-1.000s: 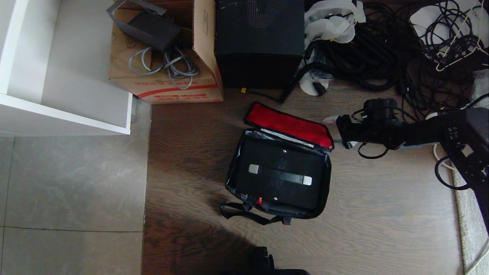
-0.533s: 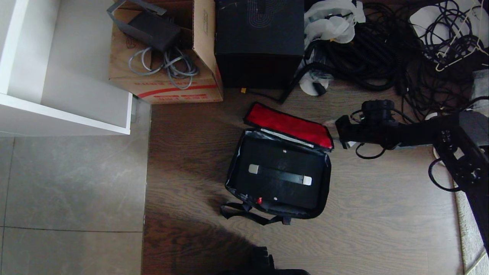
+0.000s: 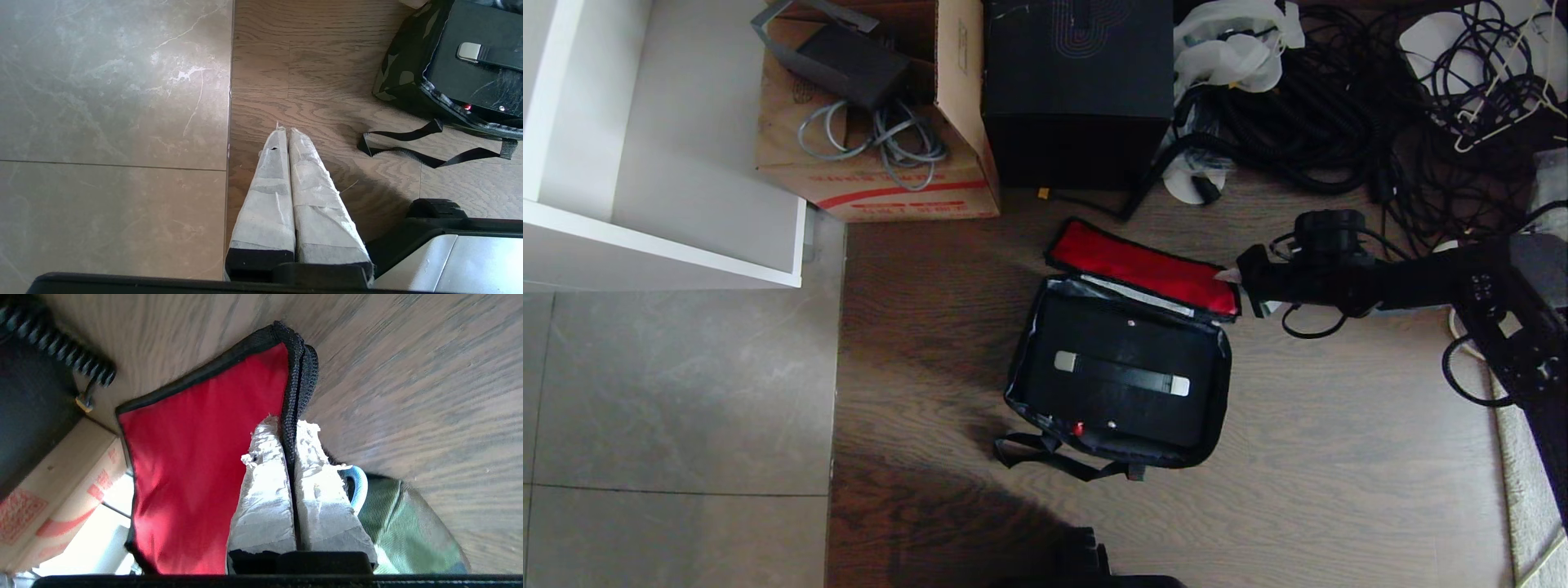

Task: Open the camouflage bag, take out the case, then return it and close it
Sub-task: Close the top of the storage box

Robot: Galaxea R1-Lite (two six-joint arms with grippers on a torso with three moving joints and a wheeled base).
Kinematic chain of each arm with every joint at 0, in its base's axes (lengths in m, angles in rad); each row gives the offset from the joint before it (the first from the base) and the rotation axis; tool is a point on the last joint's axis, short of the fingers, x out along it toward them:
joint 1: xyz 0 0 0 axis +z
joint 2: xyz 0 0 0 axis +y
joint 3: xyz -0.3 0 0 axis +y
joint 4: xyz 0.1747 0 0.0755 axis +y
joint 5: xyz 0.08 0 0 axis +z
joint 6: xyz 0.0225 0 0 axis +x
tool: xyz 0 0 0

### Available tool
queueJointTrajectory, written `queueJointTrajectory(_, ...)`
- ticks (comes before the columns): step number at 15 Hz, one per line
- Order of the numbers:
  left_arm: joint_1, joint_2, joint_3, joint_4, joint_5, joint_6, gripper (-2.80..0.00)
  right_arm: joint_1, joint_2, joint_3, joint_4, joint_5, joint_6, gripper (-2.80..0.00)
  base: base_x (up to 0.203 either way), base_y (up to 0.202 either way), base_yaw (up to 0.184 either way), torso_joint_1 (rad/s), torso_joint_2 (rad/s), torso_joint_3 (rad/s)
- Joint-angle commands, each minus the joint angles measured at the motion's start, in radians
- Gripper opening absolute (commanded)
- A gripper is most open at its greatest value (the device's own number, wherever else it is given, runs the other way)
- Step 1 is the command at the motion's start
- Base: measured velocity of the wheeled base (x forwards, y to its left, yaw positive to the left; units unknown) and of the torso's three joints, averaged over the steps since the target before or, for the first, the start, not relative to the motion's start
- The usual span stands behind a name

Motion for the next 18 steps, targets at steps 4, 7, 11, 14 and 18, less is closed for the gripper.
queueJointTrajectory(4, 0.000, 0.000, 0.000, 0.000, 0.000, 0.000, -2.80, -0.023, -0.141, 0.208, -0.015, 0.031, -0.243, -2.80, 0.000, 0.000, 0.000, 0.000, 0.00, 0.000)
queueJointTrajectory(7, 0.000, 0.000, 0.000, 0.000, 0.000, 0.000, -2.80, -0.015, -0.259, 0.372, -0.124, 0.035, -0.276, -2.80, 0.000, 0.000, 0.000, 0.000, 0.00, 0.000)
queueJointTrajectory(11, 0.000, 0.000, 0.000, 0.000, 0.000, 0.000, -2.80, 0.039, -0.428, 0.592, -0.319, 0.041, -0.269, -2.80, 0.000, 0.000, 0.000, 0.000, 0.00, 0.000)
queueJointTrajectory(14, 0.000, 0.000, 0.000, 0.000, -0.001, 0.000, -2.80, 0.080, -0.524, 0.675, -0.336, 0.050, -0.157, -2.80, 0.000, 0.000, 0.000, 0.000, 0.00, 0.000)
queueJointTrajectory(18, 0.000, 0.000, -0.002, 0.000, 0.000, 0.000, -2.80, 0.132, -0.602, 0.810, -0.324, 0.065, -0.097, -2.80, 0.000, 0.000, 0.000, 0.000, 0.00, 0.000)
